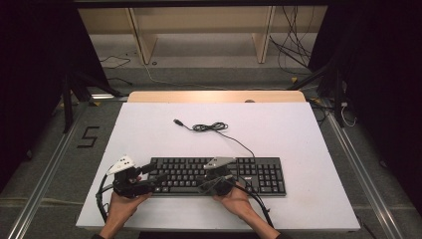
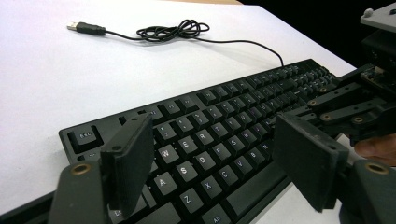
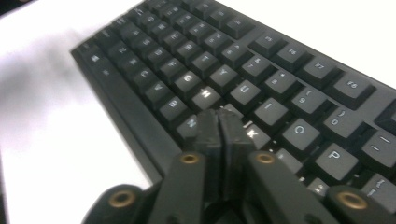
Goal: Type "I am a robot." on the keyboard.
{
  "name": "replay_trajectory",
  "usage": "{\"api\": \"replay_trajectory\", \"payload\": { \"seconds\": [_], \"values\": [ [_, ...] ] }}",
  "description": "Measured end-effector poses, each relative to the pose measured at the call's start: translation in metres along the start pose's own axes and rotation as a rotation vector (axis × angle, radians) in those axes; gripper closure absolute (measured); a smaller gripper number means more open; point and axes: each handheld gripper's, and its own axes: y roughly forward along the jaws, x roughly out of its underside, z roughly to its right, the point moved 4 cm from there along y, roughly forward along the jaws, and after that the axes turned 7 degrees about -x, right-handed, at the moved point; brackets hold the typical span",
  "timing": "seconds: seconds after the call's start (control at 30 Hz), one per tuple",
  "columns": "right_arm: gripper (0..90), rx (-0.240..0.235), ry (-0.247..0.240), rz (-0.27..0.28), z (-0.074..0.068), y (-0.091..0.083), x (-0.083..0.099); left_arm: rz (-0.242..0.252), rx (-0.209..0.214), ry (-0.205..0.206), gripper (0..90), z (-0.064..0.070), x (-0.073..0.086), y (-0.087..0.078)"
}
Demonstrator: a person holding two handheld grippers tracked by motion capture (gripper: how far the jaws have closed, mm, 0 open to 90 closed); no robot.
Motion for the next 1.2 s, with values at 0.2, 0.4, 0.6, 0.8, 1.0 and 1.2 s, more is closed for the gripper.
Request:
{"api": "replay_trajectory", "payload": {
  "seconds": [0.2, 0.4, 0.6, 0.8, 1.0, 1.2],
  "values": [
    [67.4, -0.042, 0.012, 0.064, -0.002, -0.01, -0.005, 0.005, -0.003, -0.003, 29.0, -0.001, 0.0, -0.001],
    [45.8, -0.093, 0.003, 0.149, -0.01, -0.026, -0.01, 0.007, -0.005, -0.003, 28.9, -0.002, 0.0, -0.002],
    [35.6, -0.114, 0.002, 0.186, -0.015, -0.038, -0.01, 0.007, -0.005, -0.004, 28.9, -0.002, 0.0, -0.002],
    [29.6, -0.125, 0.001, 0.192, -0.018, -0.041, -0.011, 0.007, -0.005, -0.006, 28.8, -0.002, 0.0, -0.001],
    [33.4, -0.12, 0.0, 0.176, -0.019, -0.037, -0.01, 0.006, -0.006, -0.005, 28.4, -0.002, 0.0, -0.001],
    [51.0, -0.109, -0.001, 0.139, -0.019, -0.031, -0.007, 0.011, -0.005, -0.004, 28.1, -0.002, -0.001, -0.002]
  ]
}}
